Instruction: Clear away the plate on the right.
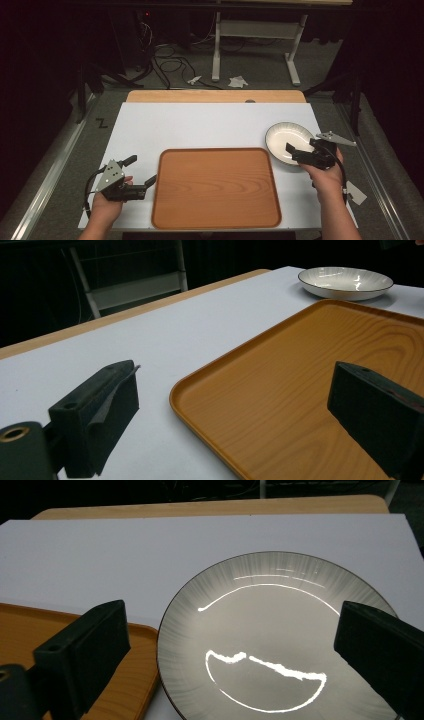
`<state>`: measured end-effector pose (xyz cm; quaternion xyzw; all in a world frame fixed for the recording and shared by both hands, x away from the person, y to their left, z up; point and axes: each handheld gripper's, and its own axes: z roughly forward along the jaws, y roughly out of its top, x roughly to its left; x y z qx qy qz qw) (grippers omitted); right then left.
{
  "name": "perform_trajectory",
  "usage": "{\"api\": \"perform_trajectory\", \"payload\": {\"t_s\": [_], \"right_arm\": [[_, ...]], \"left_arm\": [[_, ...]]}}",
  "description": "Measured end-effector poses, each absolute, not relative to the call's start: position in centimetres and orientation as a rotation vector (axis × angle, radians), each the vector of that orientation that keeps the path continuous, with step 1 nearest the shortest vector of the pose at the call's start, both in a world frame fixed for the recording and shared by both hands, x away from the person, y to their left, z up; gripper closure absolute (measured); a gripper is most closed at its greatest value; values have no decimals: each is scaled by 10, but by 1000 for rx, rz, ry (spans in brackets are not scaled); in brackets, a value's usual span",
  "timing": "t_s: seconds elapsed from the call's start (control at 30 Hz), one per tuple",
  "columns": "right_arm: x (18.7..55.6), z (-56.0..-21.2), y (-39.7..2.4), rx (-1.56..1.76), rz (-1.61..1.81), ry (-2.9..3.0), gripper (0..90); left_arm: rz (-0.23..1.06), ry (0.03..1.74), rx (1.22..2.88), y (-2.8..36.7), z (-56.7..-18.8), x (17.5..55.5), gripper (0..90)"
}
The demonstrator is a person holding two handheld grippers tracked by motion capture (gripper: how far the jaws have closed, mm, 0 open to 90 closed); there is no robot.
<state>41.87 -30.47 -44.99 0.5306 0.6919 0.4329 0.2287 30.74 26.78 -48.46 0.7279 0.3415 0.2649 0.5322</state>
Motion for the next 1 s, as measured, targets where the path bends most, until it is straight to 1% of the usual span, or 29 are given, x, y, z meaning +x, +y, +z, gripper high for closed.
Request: {"api": "perform_trajectory", "payload": {"t_s": [0.13,0.2,0.6,1.0], "right_arm": [[418,-462,-308,1522,1244,1882,39],[419,-466,-310,1554,1235,1898,31],[407,-474,-346,1704,1298,1818,34],[406,-478,-355,1819,1354,1764,58]], "left_arm": [[631,815,1752,267,-486,307,69],[627,811,1752,266,-486,307,69],[623,808,1760,261,-486,305,66],[624,805,1752,262,-486,305,66]]}}
